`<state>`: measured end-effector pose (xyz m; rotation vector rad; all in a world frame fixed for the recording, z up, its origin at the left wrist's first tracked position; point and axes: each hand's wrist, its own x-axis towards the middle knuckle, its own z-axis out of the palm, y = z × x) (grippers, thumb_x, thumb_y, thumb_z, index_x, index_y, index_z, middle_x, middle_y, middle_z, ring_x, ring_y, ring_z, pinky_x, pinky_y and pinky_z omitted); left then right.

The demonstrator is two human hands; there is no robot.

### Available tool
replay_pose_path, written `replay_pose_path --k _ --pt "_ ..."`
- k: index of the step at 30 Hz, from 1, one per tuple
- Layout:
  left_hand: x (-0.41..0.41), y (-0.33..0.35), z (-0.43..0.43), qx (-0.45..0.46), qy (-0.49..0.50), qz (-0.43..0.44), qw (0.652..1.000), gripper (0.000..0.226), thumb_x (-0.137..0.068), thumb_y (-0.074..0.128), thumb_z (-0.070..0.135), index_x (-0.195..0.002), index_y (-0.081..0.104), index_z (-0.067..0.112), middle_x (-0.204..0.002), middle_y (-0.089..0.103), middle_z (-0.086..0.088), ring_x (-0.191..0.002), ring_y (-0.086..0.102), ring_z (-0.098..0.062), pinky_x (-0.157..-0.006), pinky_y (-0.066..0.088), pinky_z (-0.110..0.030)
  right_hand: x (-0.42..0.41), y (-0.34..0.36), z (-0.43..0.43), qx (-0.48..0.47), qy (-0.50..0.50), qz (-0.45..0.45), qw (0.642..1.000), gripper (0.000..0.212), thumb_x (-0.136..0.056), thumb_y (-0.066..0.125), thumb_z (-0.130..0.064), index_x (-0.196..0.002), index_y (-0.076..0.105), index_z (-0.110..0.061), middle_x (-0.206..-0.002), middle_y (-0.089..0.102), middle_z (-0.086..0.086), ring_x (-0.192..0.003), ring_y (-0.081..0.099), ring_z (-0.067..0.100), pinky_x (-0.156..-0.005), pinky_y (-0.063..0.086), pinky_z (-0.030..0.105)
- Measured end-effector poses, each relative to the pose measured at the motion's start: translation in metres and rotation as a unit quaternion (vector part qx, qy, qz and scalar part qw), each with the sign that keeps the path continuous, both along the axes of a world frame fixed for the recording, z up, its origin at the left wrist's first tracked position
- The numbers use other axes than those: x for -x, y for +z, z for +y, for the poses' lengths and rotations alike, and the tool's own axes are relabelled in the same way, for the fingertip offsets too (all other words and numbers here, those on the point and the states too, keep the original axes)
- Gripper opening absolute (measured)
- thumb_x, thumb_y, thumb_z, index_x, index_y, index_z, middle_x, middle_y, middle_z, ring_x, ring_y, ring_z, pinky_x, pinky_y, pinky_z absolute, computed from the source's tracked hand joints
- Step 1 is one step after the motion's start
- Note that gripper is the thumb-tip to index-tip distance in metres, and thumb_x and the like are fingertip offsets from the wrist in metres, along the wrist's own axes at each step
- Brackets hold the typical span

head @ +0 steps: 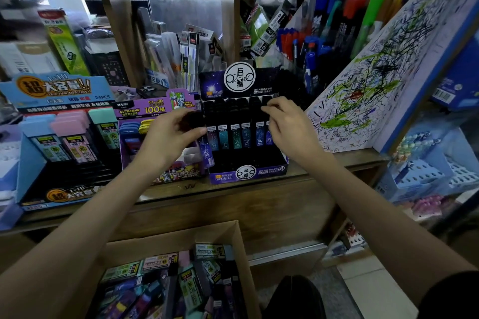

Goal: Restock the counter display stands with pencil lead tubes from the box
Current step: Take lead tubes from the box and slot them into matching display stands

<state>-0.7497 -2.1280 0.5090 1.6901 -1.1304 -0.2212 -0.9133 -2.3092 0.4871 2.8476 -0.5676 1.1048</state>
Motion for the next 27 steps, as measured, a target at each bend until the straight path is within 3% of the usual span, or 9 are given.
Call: replay_pose_path --k 6,10,18,27 --pt "-0.009 0.001 -0.023 -0.01 -0.008 -0.083 0.996 0.033 -0.082 0.069 0.009 -0.113 0.058 0.01 -0.102 0.06 -0.001 -0.093 0.058 -0.011 -0.08 0.045 -0.008 0.015 -0.043 0.029 -0.035 0.045 0.004 0.998 0.026 -0.09 0.054 -0.005 -0.113 0.063 0.0 -0.106 0.063 0.013 -0.091 0.062 0.026 -0.077 0.051 0.037" --pt "-0.014 -0.004 -0.03 -0.044 -0.03 -0.153 0.987 0.03 -0.081 0.07 0.006 -0.109 0.06 0.007 -0.098 0.062 -0.004 -0.095 0.063 -0.023 -0.09 0.051 -0.032 0.018 -0.077 0.039 -0.087 0.042 0.071 0.993 0.036 -0.097 0.048 -0.028 -0.122 0.059 -0.005 -0.119 0.059 0.009 -0.107 0.056 0.025 -0.09 0.048 0.038" --pt "-0.023 -0.004 -0.033 -0.043 -0.038 -0.116 0.992 0.026 -0.081 0.07 0.005 -0.105 0.06 0.009 -0.097 0.062 -0.002 -0.092 0.06 -0.014 -0.076 0.045 -0.003 0.017 -0.091 0.041 -0.07 0.026 0.028 0.997 0.033 -0.092 0.058 -0.023 -0.118 0.063 -0.005 -0.117 0.063 0.01 -0.106 0.06 0.027 -0.089 0.049 0.038" --pt "-0.02 -0.008 -0.03 -0.04 -0.045 -0.13 0.99 0.026 -0.082 0.069 0.007 -0.106 0.06 0.008 -0.097 0.06 -0.001 -0.091 0.059 -0.014 -0.074 0.044 -0.002 0.015 -0.097 0.042 -0.051 0.02 -0.011 0.998 0.032 -0.09 0.057 -0.022 -0.115 0.065 -0.004 -0.113 0.065 0.01 -0.103 0.061 0.027 -0.089 0.047 0.035"
